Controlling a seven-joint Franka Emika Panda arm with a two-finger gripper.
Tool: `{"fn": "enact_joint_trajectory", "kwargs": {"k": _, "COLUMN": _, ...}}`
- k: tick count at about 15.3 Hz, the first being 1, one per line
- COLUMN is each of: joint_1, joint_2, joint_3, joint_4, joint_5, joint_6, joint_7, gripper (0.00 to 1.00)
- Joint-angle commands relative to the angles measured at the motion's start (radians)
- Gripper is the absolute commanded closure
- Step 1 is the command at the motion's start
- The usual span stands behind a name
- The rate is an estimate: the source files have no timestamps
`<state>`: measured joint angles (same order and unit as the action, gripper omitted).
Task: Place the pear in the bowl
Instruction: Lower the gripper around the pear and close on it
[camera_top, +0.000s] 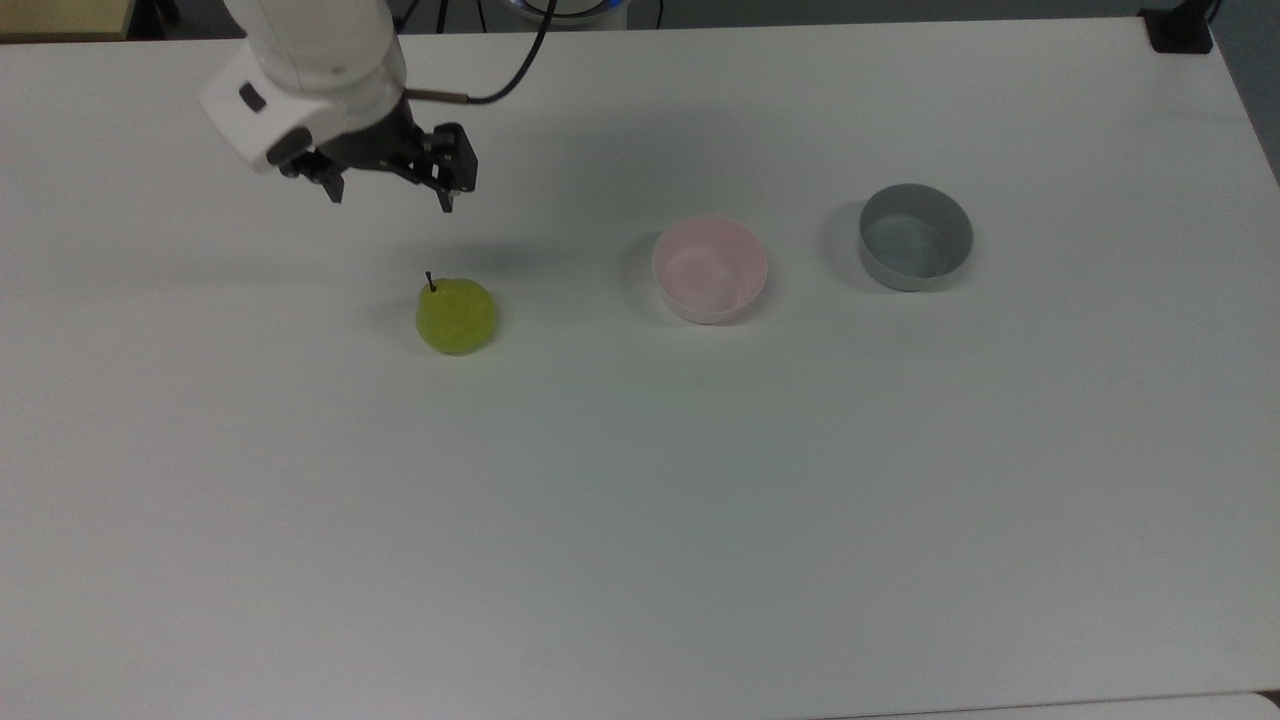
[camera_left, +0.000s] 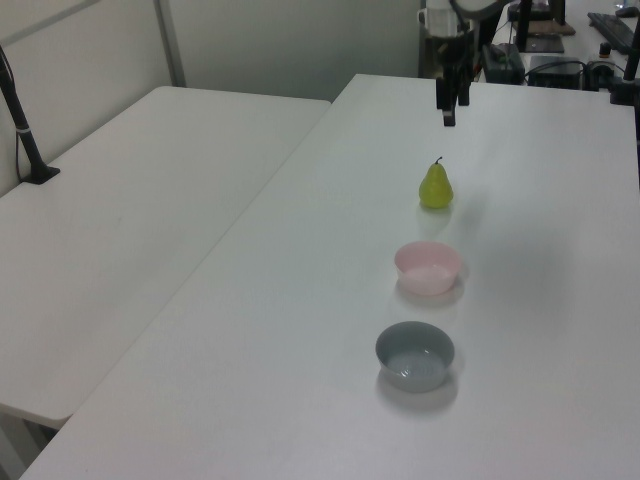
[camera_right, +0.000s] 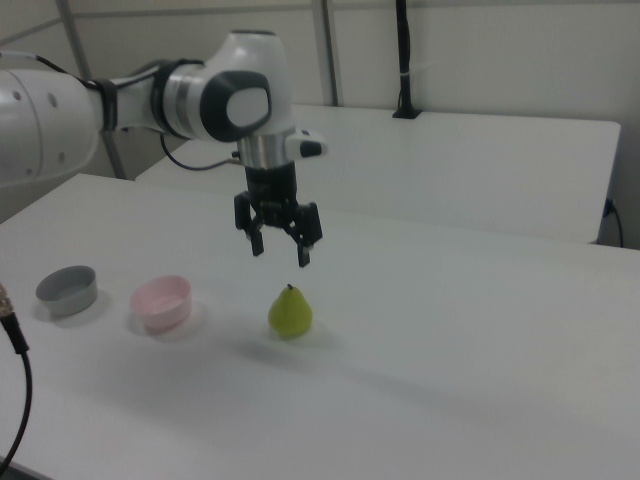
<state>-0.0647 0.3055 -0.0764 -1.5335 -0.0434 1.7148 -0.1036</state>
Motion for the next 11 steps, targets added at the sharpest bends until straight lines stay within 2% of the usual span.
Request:
{"fn": "enact_joint_trajectory", "kwargs": {"k": 1, "joint_1": 0.025, "joint_2": 0.085, "joint_3": -0.006, "joint_4": -0.01, "joint_5": 0.003, "joint_6": 0.07, "joint_7": -0.036, "gripper": 0.0}}
{"fn": "enact_joint_trajectory", "kwargs": {"k": 7, "joint_1": 0.04, "joint_2": 0.174, "joint_3": -0.002, "joint_4": -0.027, "joint_5": -0.039, "joint_6": 0.164, "joint_7": -0.031, "gripper": 0.0}}
{"fn": "enact_joint_trajectory", "kwargs": {"k": 11, "joint_1": 0.059, "joint_2": 0.214, "joint_3": -0.002, "joint_4": -0.027, "joint_5": -0.062, "joint_6": 0.175, "joint_7": -0.03, "gripper": 0.0}}
